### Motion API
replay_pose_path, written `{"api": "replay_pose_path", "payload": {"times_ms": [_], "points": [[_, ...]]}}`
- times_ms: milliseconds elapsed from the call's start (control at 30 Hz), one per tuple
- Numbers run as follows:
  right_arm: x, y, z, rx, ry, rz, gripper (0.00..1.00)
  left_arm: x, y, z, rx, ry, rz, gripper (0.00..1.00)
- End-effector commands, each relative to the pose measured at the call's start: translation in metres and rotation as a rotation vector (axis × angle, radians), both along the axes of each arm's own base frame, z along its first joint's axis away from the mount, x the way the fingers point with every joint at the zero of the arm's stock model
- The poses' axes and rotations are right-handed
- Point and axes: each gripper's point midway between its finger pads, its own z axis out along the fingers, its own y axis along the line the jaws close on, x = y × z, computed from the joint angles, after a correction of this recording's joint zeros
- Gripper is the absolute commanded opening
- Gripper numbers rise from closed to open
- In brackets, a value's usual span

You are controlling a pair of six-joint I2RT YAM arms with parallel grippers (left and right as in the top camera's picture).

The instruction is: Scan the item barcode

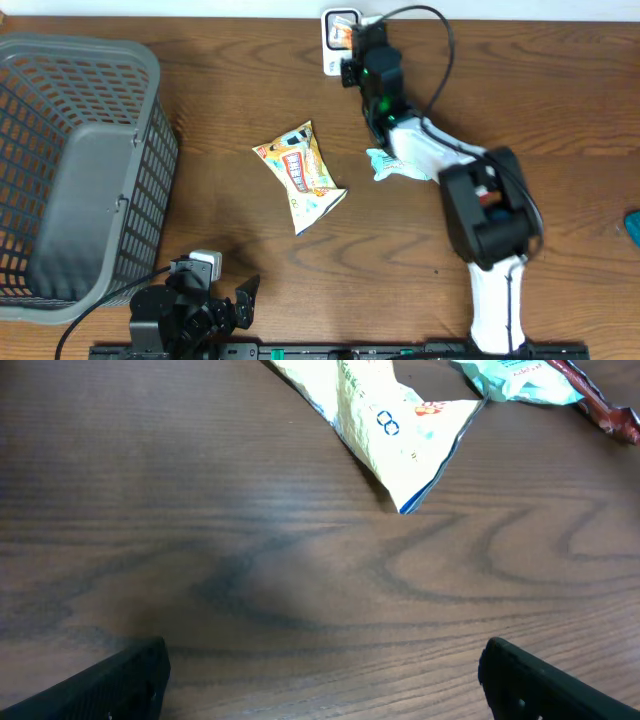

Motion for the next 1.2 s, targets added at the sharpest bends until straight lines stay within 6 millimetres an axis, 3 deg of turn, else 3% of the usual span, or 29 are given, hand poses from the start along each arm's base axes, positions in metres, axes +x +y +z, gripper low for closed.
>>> {"api": "replay_pose_path", "payload": {"times_ms": [0, 167, 400, 533, 667, 767, 933, 1000, 1167], "points": [[0.026, -0.006, 0.007, -0.029, -0.057, -0.087, 0.01, -0.003, -0.002, -0.002, -0.006, 0.013, -0.01, 0.98], [0.048, -0.002, -0.005, -0.029, -0.061, -0.103, 0.01, -0.003, -0.002, -0.002, -0.006, 0.013, -0.01, 0.99], [0.047, -0.002, -0.033, -0.044, 0.005, -0.105, 0.01, -0.003, -0.002, -0.002, -0.006, 0.013, -0.01, 0.99], [0.046, -0.002, -0.034, 0.019, 0.022, -0.119, 0.03, -0.003, -0.002, -0.002, -0.006, 0.013, -0.01, 0.99], [0.043, -0.007, -0.014, 0.03, 0.029, -0.144, 0.01, -0.003, -0.002, -0.002, -0.006, 0.013, -0.01, 0.99], [0.035, -0.024, 0.023, 0.007, 0.033, -0.216, 0.01, -0.003, -0.002, -0.002, -0.006, 0.013, -0.01, 0.99], [0.006, -0.081, 0.1, -0.053, 0.057, -0.394, 0.01, -0.003, -0.002, -0.002, -0.006, 0.013, -0.01, 0.99], [-0.017, -0.126, 0.134, -0.096, 0.075, -0.522, 0.01, -0.003, -0.002, -0.002, -0.006, 0.013, -0.01, 0.99], [-0.058, -0.222, 0.17, -0.184, 0.132, -0.772, 0.01, -0.003, -0.002, -0.002, -0.006, 0.013, -0.01, 0.98]]}}
